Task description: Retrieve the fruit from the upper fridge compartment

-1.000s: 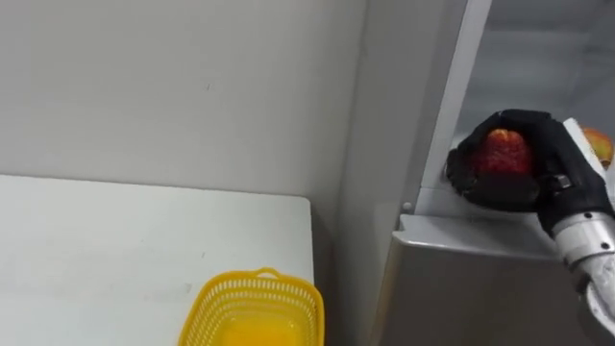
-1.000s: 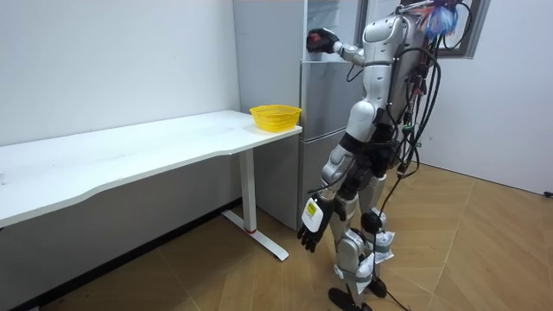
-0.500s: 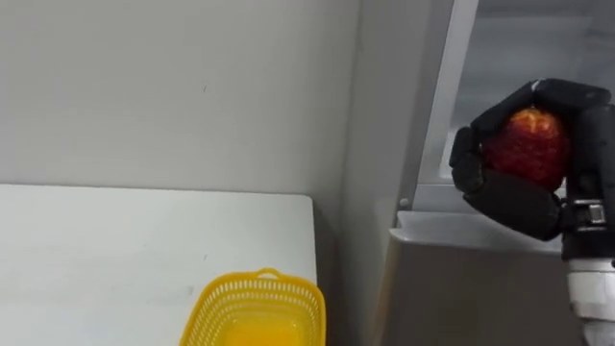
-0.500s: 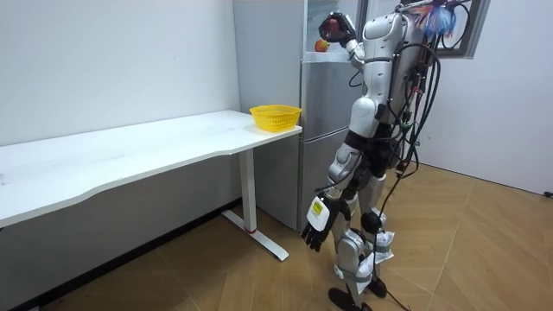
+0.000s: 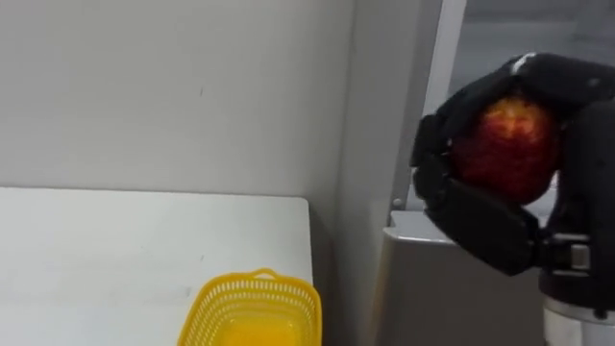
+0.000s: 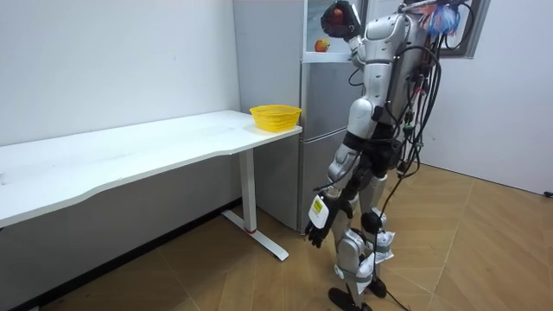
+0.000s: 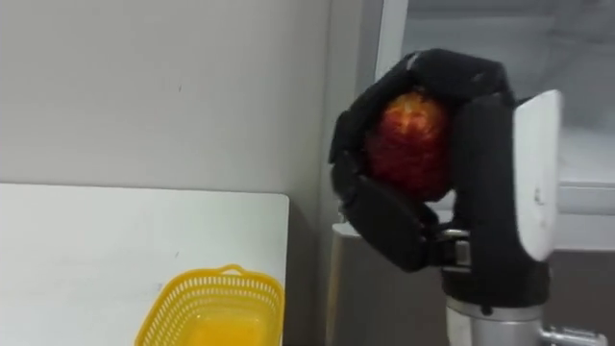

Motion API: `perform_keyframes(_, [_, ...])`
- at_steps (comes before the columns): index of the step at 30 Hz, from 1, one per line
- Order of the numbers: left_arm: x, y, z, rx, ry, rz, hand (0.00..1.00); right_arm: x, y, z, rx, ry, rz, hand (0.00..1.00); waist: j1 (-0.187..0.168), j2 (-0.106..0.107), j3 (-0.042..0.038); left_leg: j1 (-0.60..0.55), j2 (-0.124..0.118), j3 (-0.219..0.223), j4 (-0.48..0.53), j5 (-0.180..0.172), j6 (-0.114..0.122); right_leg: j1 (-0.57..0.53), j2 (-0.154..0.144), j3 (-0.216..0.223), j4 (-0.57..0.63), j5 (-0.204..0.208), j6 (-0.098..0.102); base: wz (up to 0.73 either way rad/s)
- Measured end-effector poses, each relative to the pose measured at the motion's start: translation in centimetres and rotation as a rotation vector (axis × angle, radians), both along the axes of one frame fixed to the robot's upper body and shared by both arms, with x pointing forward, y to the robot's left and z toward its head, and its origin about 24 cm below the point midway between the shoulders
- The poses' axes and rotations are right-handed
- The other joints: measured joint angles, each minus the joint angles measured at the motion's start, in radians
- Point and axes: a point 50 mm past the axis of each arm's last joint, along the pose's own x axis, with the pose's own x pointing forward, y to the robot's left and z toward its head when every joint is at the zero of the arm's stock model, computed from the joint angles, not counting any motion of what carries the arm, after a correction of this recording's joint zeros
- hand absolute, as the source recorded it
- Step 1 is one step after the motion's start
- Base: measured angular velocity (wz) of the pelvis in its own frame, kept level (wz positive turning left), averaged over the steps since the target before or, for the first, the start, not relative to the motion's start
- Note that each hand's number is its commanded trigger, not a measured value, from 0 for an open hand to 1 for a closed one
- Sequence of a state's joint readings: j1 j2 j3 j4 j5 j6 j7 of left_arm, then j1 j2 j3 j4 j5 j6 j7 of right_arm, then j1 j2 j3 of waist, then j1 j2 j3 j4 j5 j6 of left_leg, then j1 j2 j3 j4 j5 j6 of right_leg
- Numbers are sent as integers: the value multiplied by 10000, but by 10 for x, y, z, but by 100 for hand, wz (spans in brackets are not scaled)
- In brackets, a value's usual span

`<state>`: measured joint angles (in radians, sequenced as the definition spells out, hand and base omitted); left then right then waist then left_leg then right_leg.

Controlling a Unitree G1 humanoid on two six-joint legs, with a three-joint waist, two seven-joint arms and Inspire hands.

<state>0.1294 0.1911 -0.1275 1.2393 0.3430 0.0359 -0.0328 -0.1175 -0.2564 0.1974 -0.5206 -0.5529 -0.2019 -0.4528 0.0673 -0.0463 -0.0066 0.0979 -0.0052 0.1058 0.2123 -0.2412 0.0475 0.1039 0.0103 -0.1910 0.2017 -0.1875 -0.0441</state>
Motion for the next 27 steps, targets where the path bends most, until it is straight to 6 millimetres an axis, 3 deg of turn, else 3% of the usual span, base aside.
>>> perform_keyframes(8, [14,0,1,-15,-243,-334,0,4,23,-9,-1447,-7,431,100,614,-340,47,7,-18,-142,-72,18,1,11,-8,-145,1,-1,1,2])
perform_keyframes(12, [19,6,3,-9,-312,-450,0,13,31,-17,-2132,199,430,100,1045,-519,136,-100,-72,-303,-74,36,18,0,-53,-313,-113,-1,3,12])
perform_keyframes(15, [19,8,4,-4,-225,-597,0,25,34,-20,-2780,216,183,100,1219,-627,114,-184,-96,-449,-60,41,22,6,-66,-460,-164,1,6,13])
perform_keyframes(27, [21,13,6,-71,-285,-601,0,54,38,-69,-4577,2307,-35,100,1697,-709,140,-215,-175,-1116,-62,55,16,238,-86,-872,-346,-5,15,17])
